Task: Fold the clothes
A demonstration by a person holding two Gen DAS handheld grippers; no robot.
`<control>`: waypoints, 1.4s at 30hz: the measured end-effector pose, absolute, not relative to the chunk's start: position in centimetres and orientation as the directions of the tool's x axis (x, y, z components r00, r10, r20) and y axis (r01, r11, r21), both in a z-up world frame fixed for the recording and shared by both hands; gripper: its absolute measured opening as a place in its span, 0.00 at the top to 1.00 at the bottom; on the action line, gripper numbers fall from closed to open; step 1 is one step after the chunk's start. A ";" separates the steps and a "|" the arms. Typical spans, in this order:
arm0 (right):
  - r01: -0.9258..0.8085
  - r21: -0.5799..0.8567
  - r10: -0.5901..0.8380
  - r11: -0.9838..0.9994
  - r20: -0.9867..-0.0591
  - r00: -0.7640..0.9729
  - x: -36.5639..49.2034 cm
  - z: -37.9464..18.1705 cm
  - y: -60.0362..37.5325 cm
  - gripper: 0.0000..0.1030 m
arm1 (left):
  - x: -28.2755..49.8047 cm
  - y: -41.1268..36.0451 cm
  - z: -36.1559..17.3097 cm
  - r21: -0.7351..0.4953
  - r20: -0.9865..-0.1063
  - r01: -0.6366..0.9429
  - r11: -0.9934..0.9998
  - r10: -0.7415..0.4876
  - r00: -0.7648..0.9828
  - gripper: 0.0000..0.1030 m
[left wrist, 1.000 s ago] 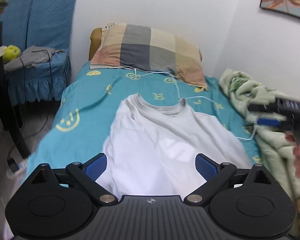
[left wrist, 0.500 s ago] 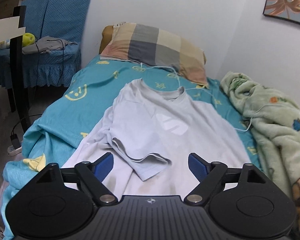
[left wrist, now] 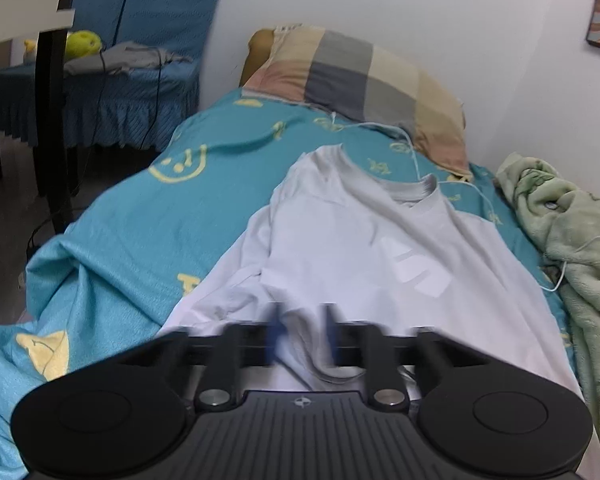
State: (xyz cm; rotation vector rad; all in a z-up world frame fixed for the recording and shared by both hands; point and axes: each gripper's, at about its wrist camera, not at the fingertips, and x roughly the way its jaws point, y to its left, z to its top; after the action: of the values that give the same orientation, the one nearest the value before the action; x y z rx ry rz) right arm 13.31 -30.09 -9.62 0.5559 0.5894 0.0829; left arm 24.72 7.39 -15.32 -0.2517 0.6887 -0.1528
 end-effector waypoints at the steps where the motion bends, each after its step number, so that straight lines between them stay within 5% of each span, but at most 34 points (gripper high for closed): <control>1: 0.086 0.523 0.228 0.848 -0.507 0.832 13.5 -9.8 -30.1 0.19 | 24.6 7.8 -14.9 -0.294 -0.587 0.051 0.955 -0.223 0.779 0.98; 9: 0.132 0.552 0.229 0.823 -0.536 0.812 12.7 -10.6 -30.5 0.19 | 28.1 13.0 -5.9 -0.355 -0.449 0.005 0.935 -0.175 0.876 0.98; 16: 0.102 0.529 0.230 0.842 -0.524 0.821 13.9 -10.8 -29.7 0.19 | 38.9 18.8 0.7 -0.215 -0.430 -0.150 0.965 0.044 0.902 0.98; 24: 0.119 0.444 0.191 0.888 -0.592 0.783 17.7 -13.6 -28.3 0.19 | 47.4 23.2 -5.7 -0.065 -0.545 -0.284 0.957 0.205 0.813 0.98; 29: 0.108 0.399 0.179 0.911 -0.617 0.767 19.0 -14.7 -27.6 0.19 | 47.8 26.1 -11.5 -0.151 -0.614 -0.312 0.938 0.158 0.773 0.96; 35: 0.079 0.403 0.199 0.912 -0.601 0.774 19.2 -14.4 -27.5 0.19 | 45.7 26.8 -13.1 -0.190 -0.645 -0.279 0.941 0.094 0.759 0.63; 42: 0.033 0.389 0.203 0.920 -0.550 0.810 17.8 -12.3 -27.6 0.19 | 37.6 24.2 -9.6 -0.201 -0.631 -0.160 0.966 -0.003 0.776 0.48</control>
State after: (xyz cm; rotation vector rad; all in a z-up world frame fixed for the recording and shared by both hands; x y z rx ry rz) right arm 17.80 -27.59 -12.32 0.3975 0.6241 0.0934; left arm 37.60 24.19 -9.63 -0.2506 0.6798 0.0857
